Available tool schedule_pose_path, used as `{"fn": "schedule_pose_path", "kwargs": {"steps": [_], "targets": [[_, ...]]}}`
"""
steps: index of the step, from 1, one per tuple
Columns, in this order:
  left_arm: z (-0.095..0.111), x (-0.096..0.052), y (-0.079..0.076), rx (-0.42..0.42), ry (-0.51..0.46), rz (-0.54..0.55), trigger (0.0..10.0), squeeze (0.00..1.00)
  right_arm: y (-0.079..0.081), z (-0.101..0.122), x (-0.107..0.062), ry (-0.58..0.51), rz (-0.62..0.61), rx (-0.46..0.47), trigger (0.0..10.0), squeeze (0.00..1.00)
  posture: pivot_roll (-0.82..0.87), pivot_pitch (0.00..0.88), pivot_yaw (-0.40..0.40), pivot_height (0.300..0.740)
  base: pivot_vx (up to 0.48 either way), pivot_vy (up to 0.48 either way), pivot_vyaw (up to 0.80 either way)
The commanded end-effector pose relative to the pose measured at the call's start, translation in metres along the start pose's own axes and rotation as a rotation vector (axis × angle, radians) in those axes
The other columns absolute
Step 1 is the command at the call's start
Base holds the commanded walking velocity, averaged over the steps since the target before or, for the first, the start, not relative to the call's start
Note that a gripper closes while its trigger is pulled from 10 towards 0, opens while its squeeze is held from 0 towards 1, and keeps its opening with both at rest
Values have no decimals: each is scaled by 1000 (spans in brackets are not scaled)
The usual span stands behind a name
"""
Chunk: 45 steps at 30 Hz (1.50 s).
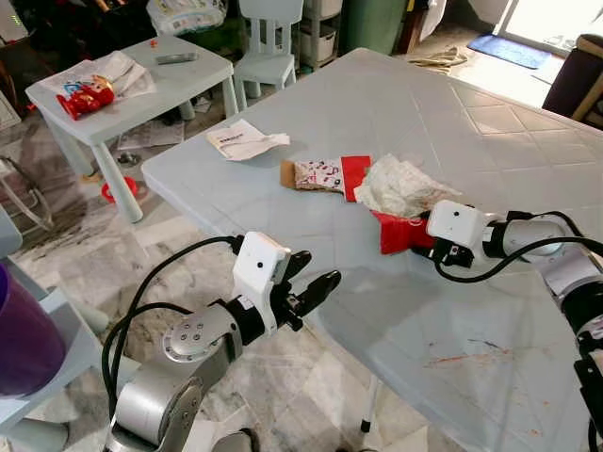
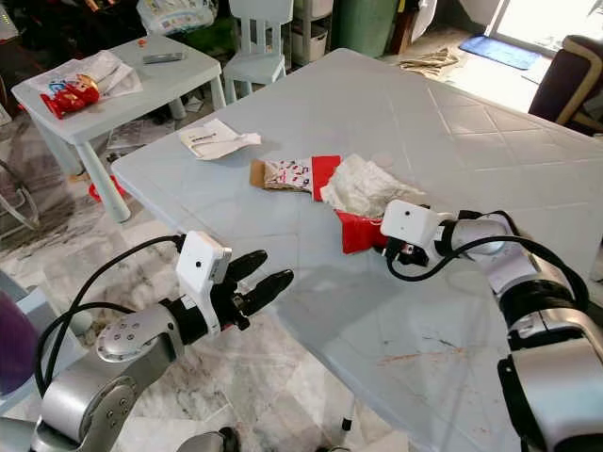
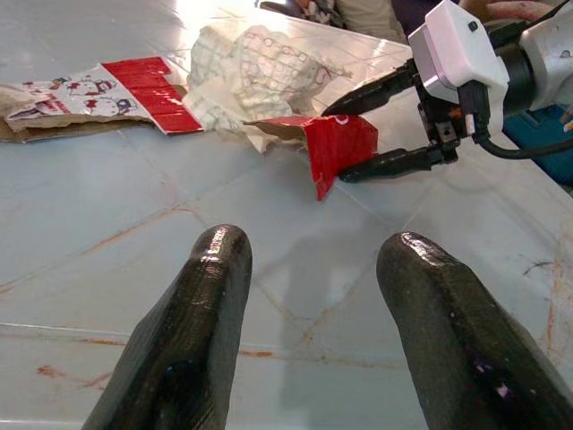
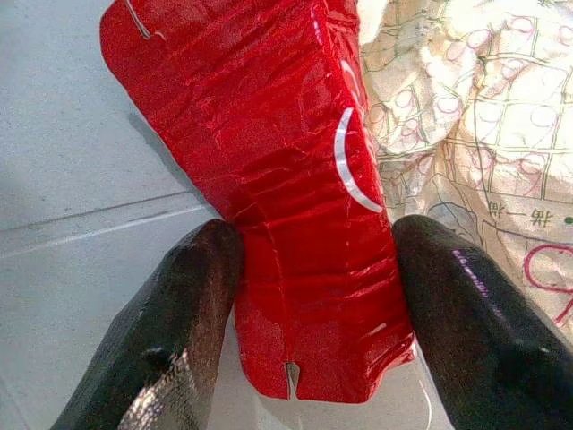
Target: Picking trash to rubbish bin
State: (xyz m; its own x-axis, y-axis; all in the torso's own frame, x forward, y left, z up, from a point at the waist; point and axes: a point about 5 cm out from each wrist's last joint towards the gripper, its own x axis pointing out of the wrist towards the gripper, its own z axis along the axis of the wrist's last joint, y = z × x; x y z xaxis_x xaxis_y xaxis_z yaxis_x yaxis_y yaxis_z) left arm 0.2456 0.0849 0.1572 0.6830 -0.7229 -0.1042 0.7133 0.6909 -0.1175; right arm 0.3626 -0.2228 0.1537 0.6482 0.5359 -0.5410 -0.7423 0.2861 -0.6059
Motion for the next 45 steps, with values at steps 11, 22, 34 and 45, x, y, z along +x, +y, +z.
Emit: {"fn": "schedule_pose_path", "kwargs": {"steps": [11,22,34,45], "targets": [[3,2,-3,1,-10,-13,10000,0,27,-2,11,-70,51,44,0,0,114,132,-46,740,0,0,0],[4,7,-1,-12,-28,-8,10000,0,27,19,5,-258,45,110,0,0,80,113,-46,740,0,0,0],[7,11,1,-25,-48,-9,10000,0,34,46,0,-380,117,155,0,0,68,100,-50,740,0,0,0],[5,13,10,-50,-48,45,10000,0,42,45,-1,-342,133,149,0,0,67,99,-51,740,0,0,0]]}}
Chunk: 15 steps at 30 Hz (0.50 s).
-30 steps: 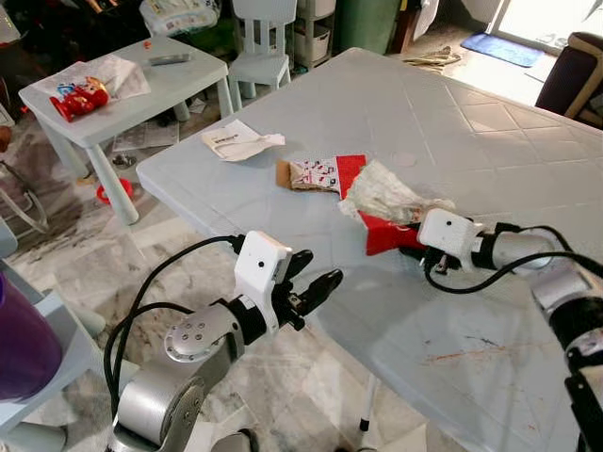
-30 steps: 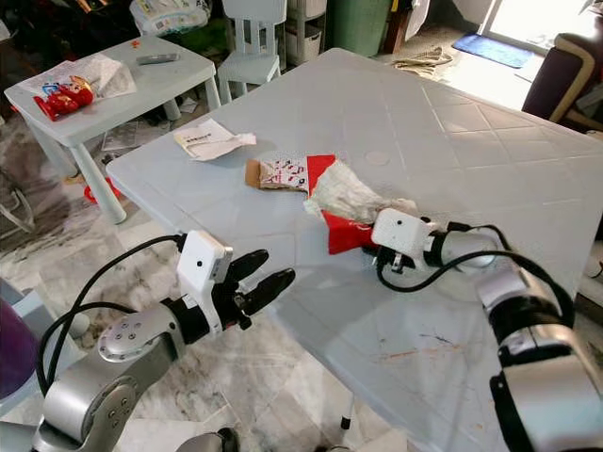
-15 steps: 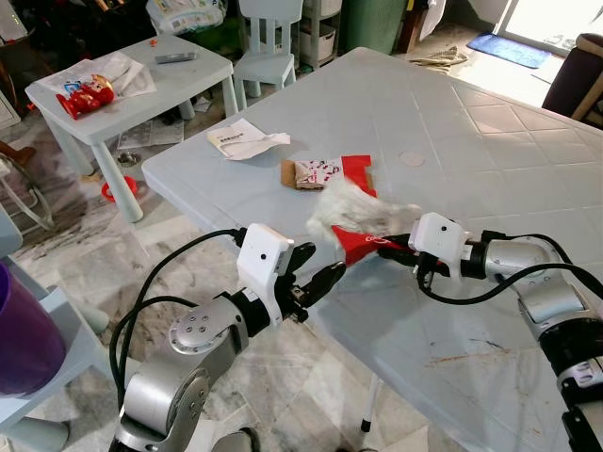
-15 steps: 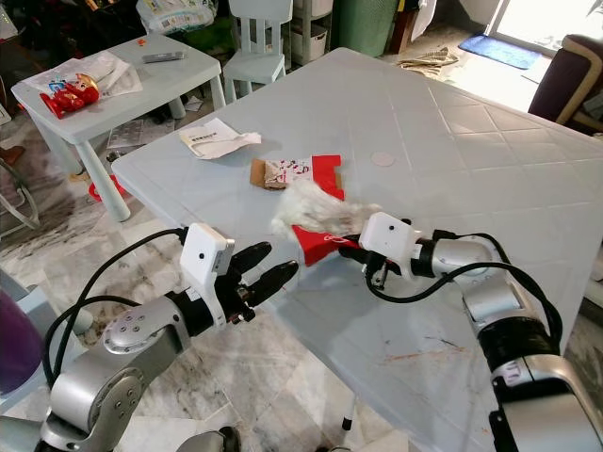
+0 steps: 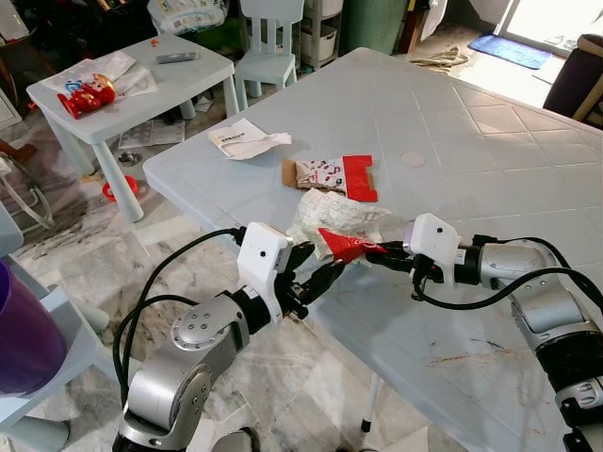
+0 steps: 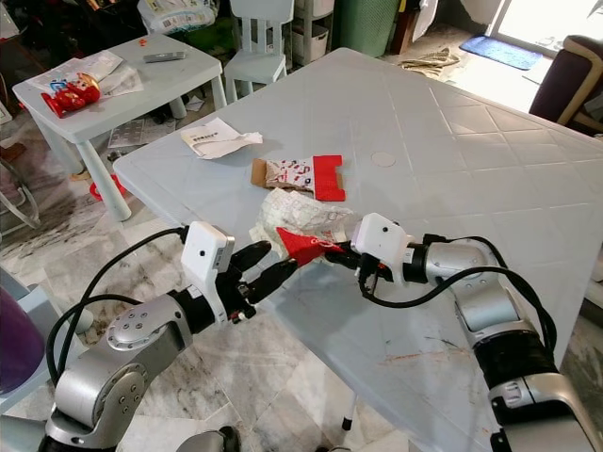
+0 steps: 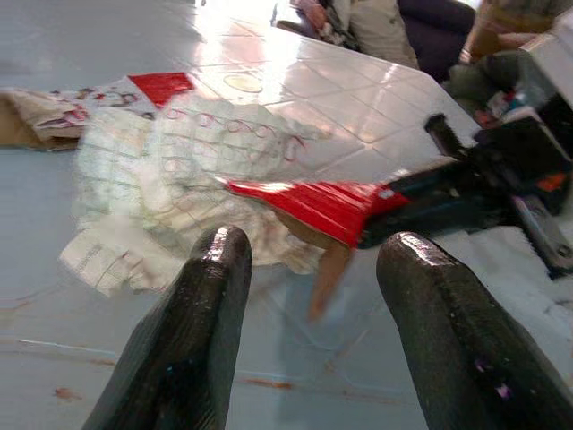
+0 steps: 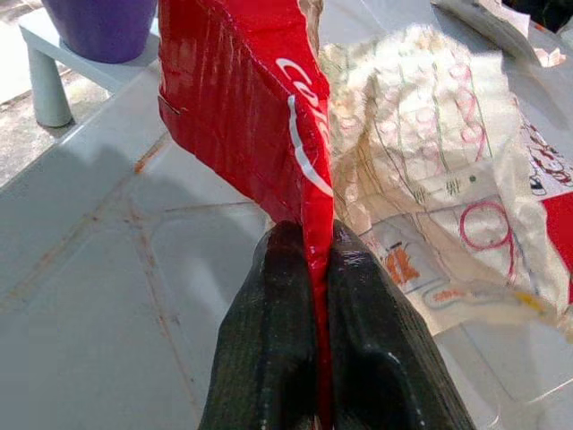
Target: Picking trash to rubbish bin
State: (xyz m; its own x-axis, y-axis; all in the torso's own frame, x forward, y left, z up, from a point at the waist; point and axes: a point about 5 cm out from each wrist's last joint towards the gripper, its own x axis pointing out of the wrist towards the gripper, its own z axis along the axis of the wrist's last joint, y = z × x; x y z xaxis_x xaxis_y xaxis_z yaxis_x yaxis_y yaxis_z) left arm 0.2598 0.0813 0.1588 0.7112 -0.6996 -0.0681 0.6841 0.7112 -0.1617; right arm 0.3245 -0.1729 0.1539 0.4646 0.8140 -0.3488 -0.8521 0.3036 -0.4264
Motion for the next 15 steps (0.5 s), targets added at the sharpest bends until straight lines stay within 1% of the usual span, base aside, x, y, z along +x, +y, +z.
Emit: {"fn": "schedule_pose_path", "kwargs": {"steps": [1,2,5,7,9,12,14,15], "targets": [[1,1,4,-7,-6,27,10000,0,1,-1,-3,30,2,-17,0,0,67,99,-51,740,0,0,0],[1,1,6,-13,-10,37,10000,0,3,-1,-3,36,5,-19,0,0,67,100,-52,740,0,0,0],[4,5,20,-65,-82,123,10000,0,5,-1,-3,39,11,-17,0,0,69,101,-52,740,0,0,0],[6,9,32,-122,-134,204,10000,0,6,0,-3,38,15,-16,0,0,64,102,-53,740,0,0,0],[6,12,41,-170,-164,271,10000,0,7,0,-2,38,18,-16,0,0,58,102,-53,740,0,0,0],[5,15,49,-212,-180,323,10000,0,9,1,-3,39,21,-17,0,0,51,103,-53,740,0,0,0],[1,20,52,-226,-170,340,10000,0,11,2,-5,40,22,-17,0,0,43,106,-51,740,0,0,0],[1,20,52,-226,-170,340,10000,0,11,2,-5,40,22,-17,0,0,43,106,-51,740,0,0,0]]}}
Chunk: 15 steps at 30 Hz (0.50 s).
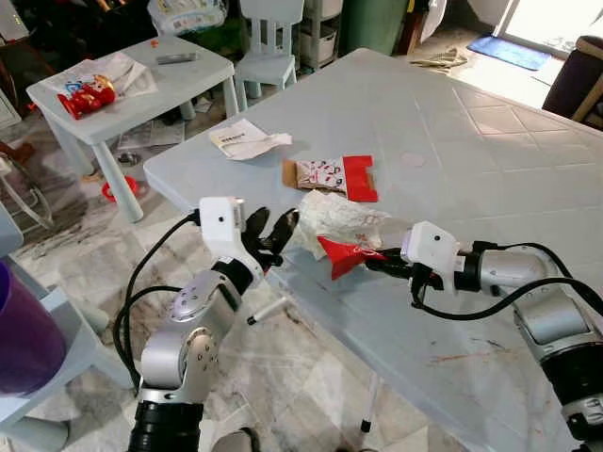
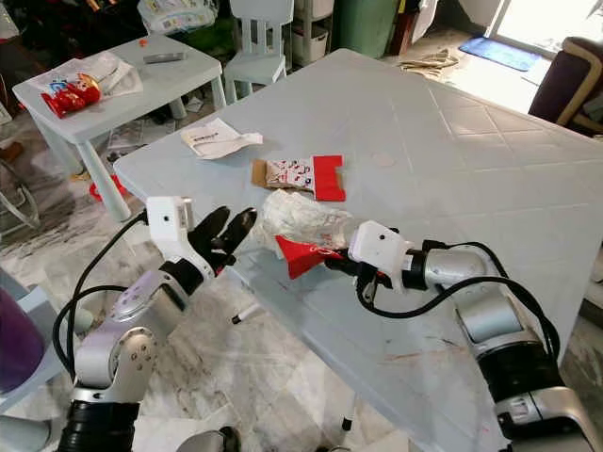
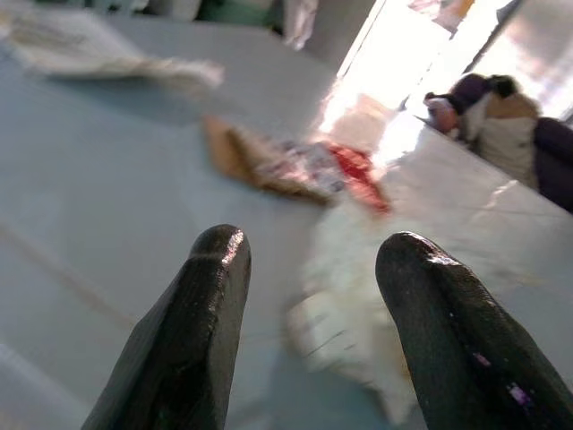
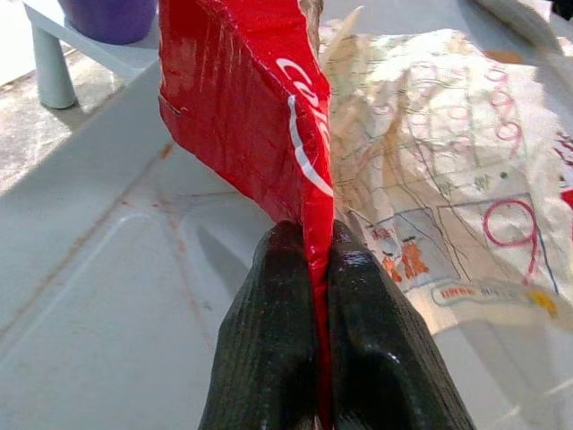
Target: Picking trash to rubbish bin
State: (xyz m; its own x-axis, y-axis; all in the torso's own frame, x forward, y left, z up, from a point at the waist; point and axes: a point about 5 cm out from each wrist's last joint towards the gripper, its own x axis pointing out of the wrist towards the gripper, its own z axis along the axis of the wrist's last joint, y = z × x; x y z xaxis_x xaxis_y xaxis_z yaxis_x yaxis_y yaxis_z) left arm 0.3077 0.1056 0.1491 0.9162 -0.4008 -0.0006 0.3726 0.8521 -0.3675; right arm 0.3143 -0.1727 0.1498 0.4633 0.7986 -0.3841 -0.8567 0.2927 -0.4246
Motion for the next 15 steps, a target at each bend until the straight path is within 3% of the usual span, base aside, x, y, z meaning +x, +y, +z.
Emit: {"fn": "schedule_pose_path", "kwargs": {"steps": [1,2,3,15], "targets": [[-2,7,-2,-14,2,7,10000,0,2,3,-3,4,11,-13,0,0,43,106,-51,740,0,0,0],[-2,9,-4,-28,-1,0,10000,133,2,3,-4,6,11,-12,0,0,34,109,-49,740,0,0,0],[-3,10,-5,-43,-2,-6,10000,1000,3,3,-4,7,11,-11,0,0,34,109,-49,740,0,0,0],[-8,25,-18,-153,-22,-47,10000,1000,7,4,-4,21,15,-10,0,0,28,115,-50,740,0,0,0]]}}
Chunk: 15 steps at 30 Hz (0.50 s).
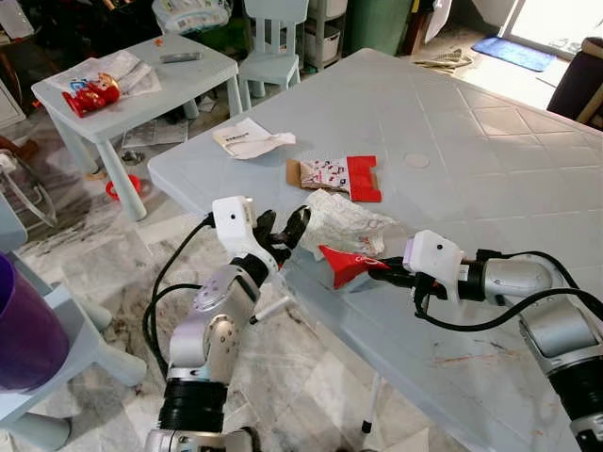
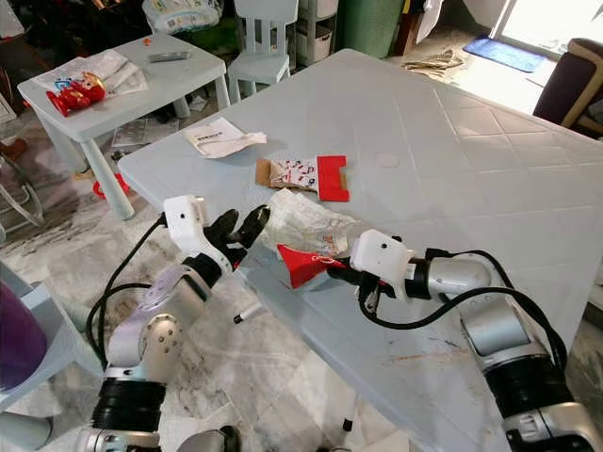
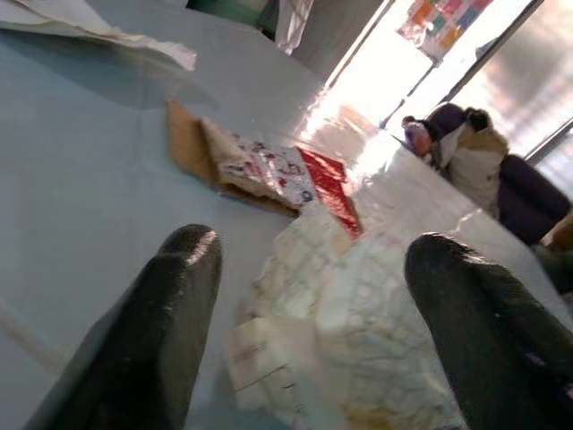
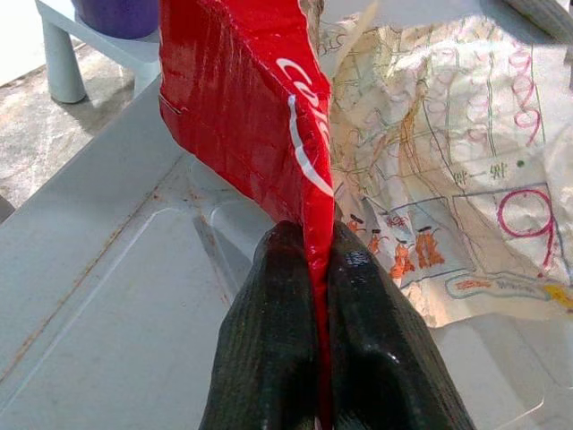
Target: Picking trash to rubbish bin
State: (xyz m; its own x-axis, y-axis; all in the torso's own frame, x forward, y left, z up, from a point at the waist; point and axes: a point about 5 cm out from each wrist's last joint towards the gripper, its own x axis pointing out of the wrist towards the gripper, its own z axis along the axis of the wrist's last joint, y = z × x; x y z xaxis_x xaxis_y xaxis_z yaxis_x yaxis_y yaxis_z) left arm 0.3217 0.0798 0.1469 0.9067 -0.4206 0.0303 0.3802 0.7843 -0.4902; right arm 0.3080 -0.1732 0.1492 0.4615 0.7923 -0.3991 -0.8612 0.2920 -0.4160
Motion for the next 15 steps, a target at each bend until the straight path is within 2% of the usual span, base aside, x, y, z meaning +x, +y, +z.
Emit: {"fn": "schedule_pose_path", "kwargs": {"steps": [1,7,14,15], "targets": [[-1,3,-3,-31,0,-19,10000,1000,1,3,-1,6,9,-18,0,0,28,116,-50,740,0,0,0],[-6,7,-4,-53,23,-16,10000,1000,2,4,0,10,11,-22,0,0,27,119,-50,740,0,0,0],[-17,13,2,-21,96,43,10000,1000,3,4,1,13,13,-28,0,0,24,121,-47,740,0,0,0],[-17,14,2,-21,101,44,10000,949,3,4,1,13,13,-28,0,0,24,121,-47,740,0,0,0]]}}
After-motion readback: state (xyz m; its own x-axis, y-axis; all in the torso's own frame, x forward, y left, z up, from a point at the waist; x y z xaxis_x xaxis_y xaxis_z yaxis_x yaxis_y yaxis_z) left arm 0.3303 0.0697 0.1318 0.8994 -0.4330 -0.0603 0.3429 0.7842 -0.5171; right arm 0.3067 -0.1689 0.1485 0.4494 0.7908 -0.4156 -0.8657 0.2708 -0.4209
